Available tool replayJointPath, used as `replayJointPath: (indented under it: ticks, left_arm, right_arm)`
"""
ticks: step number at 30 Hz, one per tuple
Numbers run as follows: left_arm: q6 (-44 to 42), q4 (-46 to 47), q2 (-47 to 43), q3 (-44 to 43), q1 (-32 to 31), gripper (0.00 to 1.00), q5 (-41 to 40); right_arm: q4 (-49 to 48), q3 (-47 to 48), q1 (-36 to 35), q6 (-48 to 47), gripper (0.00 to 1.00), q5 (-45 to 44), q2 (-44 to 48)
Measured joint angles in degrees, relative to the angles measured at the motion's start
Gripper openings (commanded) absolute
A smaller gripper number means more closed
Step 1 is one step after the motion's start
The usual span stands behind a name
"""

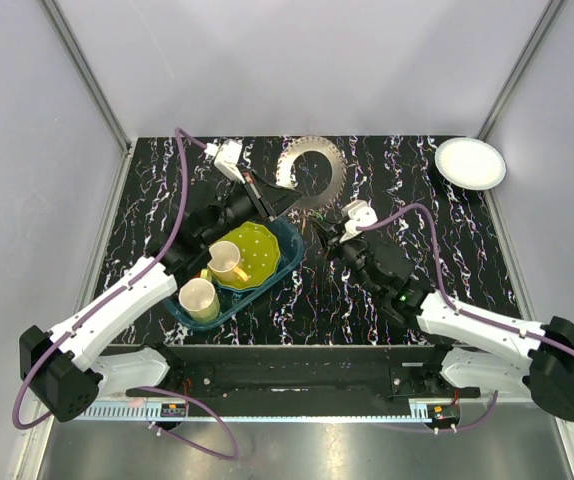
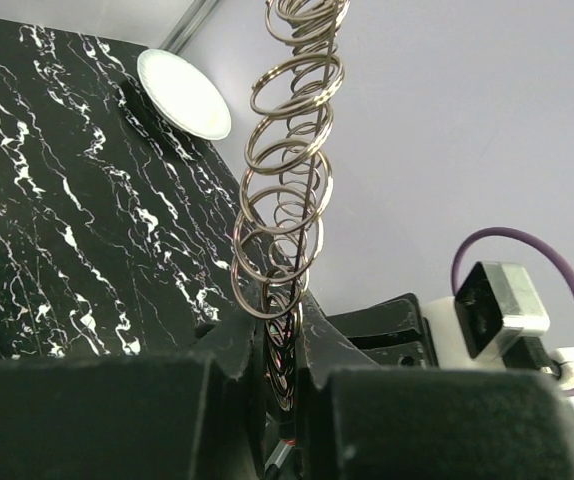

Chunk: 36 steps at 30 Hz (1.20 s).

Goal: Remove the keys from the keyring

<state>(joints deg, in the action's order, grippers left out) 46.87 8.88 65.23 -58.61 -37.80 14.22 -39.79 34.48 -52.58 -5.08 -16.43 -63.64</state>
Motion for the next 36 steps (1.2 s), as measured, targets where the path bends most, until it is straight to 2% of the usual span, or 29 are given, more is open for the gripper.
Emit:
replayJointPath:
  ticks: [4,8,11,16,20,25,30,36]
  left_arm:
    - [-1.8,-0.9,0.0,0.1,0.0,0.00,-1.0]
    - [-2.7,-2.8,-0.4,0.7,-0.7,0.01,-0.6]
    - [-2.3,-1.7,-1.1,2.8,-1.5,0.06,0.3]
    - [-1.8,-0.2,-1.3,5.6,-1.5,0.24,1.5]
    - [-2.2,-1.5,-1.2,6.3,-1.0,0.35,1.8]
    - [-4.5,-3.8,-1.5,6.7,-0.2,0.56,0.0]
    - [-9.4,-9.3,-2.9,5.9,0.2,0.60,-0.9]
    - [-23.3,-16.7,-4.6,-0.8,0.4,0.59,2.8]
  right_arm:
    - [6.6,0.0,0.0,0.1,0.00,0.9,5.3]
    - [18.3,2.6,-0.4,0.9,0.00,2.4,12.2]
    - [28.0,6.6,-0.7,0.9,0.00,2.7,13.5]
    - [38.8,8.9,-0.7,-0.1,0.00,3.6,13.7]
    - [43.1,10.2,-0.7,-2.2,0.00,3.1,14.4]
    - [46.4,13.4,-0.6,-7.5,0.00,0.5,14.4]
    - [50.3,16.0,-0.6,-10.8,0.00,0.6,13.8]
    - [54.1,18.6,-0.6,-13.1,0.00,4.4,14.1]
